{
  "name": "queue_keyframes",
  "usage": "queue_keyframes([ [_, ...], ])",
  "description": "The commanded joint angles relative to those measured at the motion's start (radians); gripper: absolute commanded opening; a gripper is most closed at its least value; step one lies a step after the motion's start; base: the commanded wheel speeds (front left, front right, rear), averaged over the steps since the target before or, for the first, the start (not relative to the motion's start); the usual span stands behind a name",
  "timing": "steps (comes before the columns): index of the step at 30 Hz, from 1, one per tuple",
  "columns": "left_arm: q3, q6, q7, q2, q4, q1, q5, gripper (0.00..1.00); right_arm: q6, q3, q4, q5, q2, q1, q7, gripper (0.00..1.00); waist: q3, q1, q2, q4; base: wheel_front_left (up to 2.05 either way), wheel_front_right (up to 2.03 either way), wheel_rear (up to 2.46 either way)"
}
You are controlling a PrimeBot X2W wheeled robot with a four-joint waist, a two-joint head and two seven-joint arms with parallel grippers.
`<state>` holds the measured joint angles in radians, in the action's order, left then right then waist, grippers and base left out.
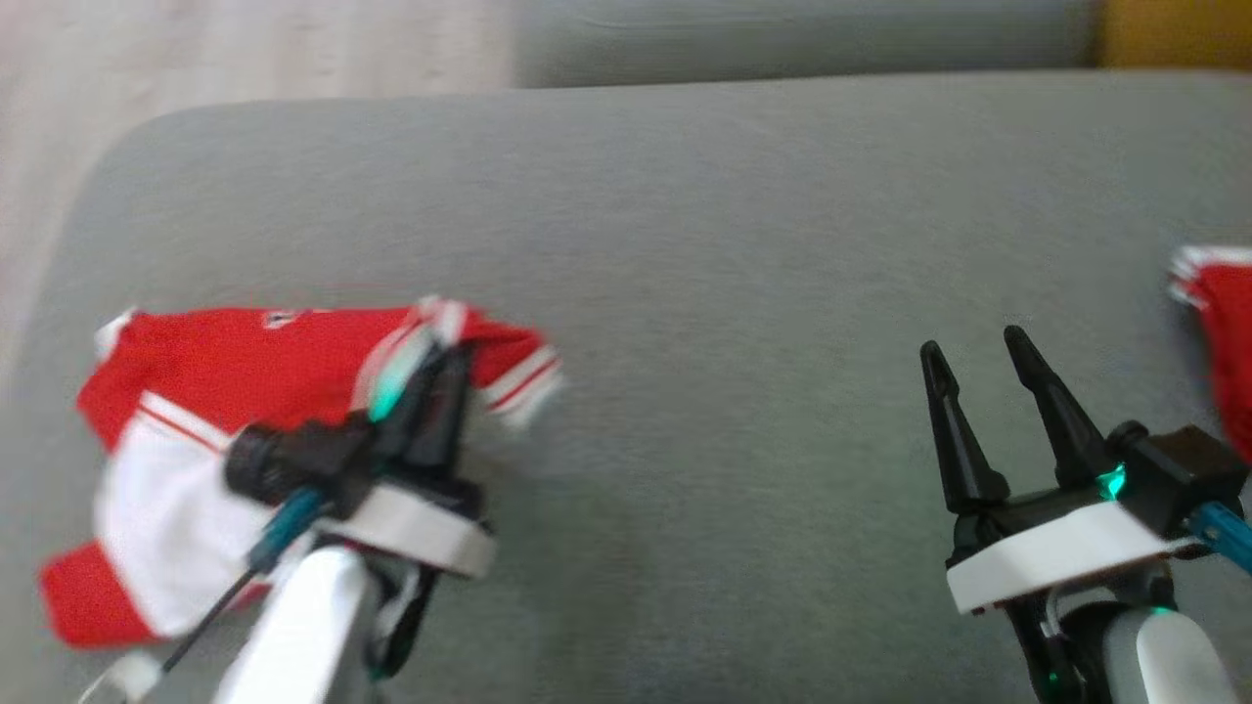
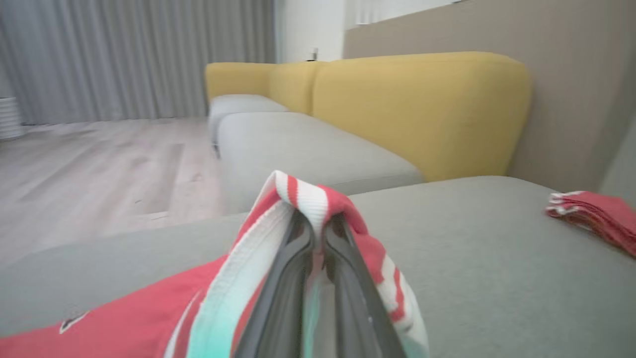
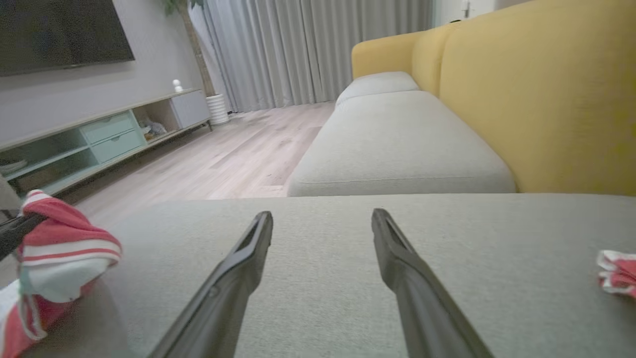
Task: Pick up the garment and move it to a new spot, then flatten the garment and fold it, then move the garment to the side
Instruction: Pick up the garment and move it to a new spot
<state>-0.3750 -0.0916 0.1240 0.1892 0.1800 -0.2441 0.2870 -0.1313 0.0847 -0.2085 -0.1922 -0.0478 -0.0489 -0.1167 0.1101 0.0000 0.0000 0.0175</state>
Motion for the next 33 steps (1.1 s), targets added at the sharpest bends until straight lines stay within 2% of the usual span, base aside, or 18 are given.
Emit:
queue_keyframes([
  [1, 0.011, -0.007, 0.001, -0.005, -0.030, -0.082, -0.009, 0.00, 0.001, 0.020, -0.031, -0.009, -0.003, 0.034, 0.012, 1.00, 0.049, 0.0000, 0.0000, -0.140, 0.00, 0.00, 0.00],
  [8, -0.185, -0.034, 0.002, -0.075, -0.006, -0.213, -0.029, 0.00, 0.001, 0.005, -0.031, -0.038, -0.003, 0.040, 0.046, 1.00, 0.135, 0.0000, 0.0000, -0.282, 0.00, 0.00, 0.00],
  [12, -0.291, -0.038, -0.015, -0.084, 0.024, -0.243, -0.011, 0.00, 0.001, -0.002, -0.027, -0.050, -0.003, 0.042, 0.064, 1.00, 0.178, 0.0000, 0.0000, -0.317, 0.00, 0.00, 0.00],
  [15, -0.370, -0.039, -0.019, -0.073, 0.048, -0.251, 0.010, 0.00, 0.001, -0.006, -0.019, -0.058, -0.002, 0.042, 0.078, 1.00, 0.199, 0.0000, 0.0000, -0.319, 0.00, 0.00, 0.00],
  [16, -0.389, -0.039, -0.013, -0.068, 0.054, -0.252, 0.014, 0.36, 0.001, -0.008, -0.016, -0.059, -0.002, 0.043, 0.082, 1.00, 0.202, 0.0000, 0.0000, -0.315, 0.00, 0.00, 0.00],
  [17, -0.389, -0.039, -0.013, -0.068, 0.054, -0.252, 0.014, 0.36, 0.001, -0.008, -0.016, -0.059, -0.002, 0.043, 0.082, 1.00, 0.202, 0.0000, 0.0000, -0.315, 0.00, 0.00, 0.00],
  [18, -0.405, -0.039, -0.007, -0.063, 0.059, -0.253, 0.017, 0.93, 0.001, -0.010, -0.013, -0.060, -0.002, 0.044, 0.085, 1.00, 0.203, 0.0000, 0.0000, -0.308, 0.00, 0.00, 0.00],
  [19, -0.422, -0.039, 0.001, -0.058, 0.062, -0.254, 0.018, 1.00, 0.001, -0.012, -0.009, -0.060, -0.002, 0.045, 0.086, 1.00, 0.202, 0.0000, 0.0000, -0.300, 0.00, 0.00, 0.00],
  [26, -0.435, -0.032, 0.067, -0.021, 0.015, -0.243, 0.031, 1.00, 0.001, -0.017, 0.001, -0.039, -0.002, 0.059, 0.078, 1.00, 0.153, 0.0000, 0.0000, -0.213, 0.00, 0.00, 0.00],
  [33, -0.322, 0.050, 0.100, 0.040, -0.056, -0.212, 0.064, 1.00, 0.001, -0.016, -0.011, -0.013, -0.002, 0.062, 0.042, 1.00, 0.101, 0.0000, 0.0000, -0.109, 0.00, 0.00, 0.00],
])
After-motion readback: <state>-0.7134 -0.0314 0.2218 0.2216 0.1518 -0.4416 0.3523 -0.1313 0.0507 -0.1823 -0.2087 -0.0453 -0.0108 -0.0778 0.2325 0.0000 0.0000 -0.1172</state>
